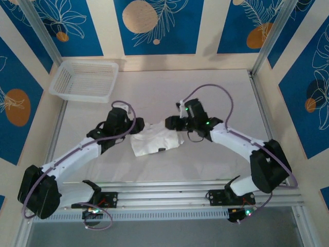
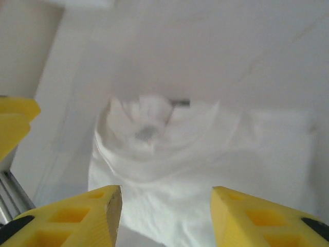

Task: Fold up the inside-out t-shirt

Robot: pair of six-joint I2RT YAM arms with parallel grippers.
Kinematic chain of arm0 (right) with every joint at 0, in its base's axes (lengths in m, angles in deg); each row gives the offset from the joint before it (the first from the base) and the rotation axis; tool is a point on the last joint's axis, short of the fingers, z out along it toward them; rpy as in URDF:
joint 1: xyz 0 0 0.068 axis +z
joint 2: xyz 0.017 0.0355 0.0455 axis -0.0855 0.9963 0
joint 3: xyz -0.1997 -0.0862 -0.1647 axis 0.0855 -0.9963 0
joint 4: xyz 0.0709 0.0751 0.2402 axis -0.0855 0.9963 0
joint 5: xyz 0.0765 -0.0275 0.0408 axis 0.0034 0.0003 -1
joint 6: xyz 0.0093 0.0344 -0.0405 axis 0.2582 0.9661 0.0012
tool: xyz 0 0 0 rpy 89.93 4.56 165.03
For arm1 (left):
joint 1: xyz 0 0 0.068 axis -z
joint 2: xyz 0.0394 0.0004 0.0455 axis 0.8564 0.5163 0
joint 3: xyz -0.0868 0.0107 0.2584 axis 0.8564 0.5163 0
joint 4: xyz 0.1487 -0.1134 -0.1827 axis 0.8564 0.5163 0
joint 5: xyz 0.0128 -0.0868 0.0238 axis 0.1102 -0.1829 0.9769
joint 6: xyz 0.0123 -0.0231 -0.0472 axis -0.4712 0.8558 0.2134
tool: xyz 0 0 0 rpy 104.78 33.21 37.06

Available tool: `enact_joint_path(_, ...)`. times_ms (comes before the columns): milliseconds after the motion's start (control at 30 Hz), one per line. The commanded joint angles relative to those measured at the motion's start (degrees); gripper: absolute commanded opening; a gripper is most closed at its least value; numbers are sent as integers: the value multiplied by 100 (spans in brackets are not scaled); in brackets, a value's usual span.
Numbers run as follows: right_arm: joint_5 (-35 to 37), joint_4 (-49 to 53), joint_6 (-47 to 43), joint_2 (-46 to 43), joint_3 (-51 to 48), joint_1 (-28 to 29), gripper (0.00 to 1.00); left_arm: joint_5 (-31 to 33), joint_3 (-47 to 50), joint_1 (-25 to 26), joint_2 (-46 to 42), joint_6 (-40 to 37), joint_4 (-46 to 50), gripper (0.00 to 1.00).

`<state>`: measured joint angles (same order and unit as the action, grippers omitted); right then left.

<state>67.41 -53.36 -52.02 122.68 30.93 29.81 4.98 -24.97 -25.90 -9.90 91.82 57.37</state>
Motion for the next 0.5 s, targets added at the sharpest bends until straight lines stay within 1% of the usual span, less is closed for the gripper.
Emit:
enact_joint_path(0, 340, -103, 369, 791, -437, 55, 47, 12, 434, 231, 184, 555, 428, 62)
enact_joint_path(67, 97, -22, 382, 1128, -331, -52, 45, 252, 546, 222, 176, 807, 581, 62)
enact_joint_path(100, -130, 176, 356, 1179, -165, -113, 44, 364, 549, 223, 160, 902, 722, 61)
enact_joint_path(133, -213, 341, 297, 1130, -24, -123, 44, 420, 523, 223, 164, 934, 843, 61)
enact_joint_path(200, -135, 610, 210, 753, 122, -123, 45, 480, 408, 223, 218, 900, 1119, 61)
enact_joint_path(267, 68, 600, 318, 220, 5, -193, 50, 392, 376, 216, 271, 862, 1174, 61)
enact_joint_path(333, 52, 502, 537, -286, -219, -378, 53, 9, 465, 214, 369, 803, 817, 61)
enact_joint_path(400, -26, 506, 885, -761, -490, -661, 55, -794, 553, 213, 653, 791, 38, 61)
enact_joint_path(467, -93, 662, 1308, -1169, -713, -998, 55, -1386, 545, 272, 1120, 1019, -745, 61)
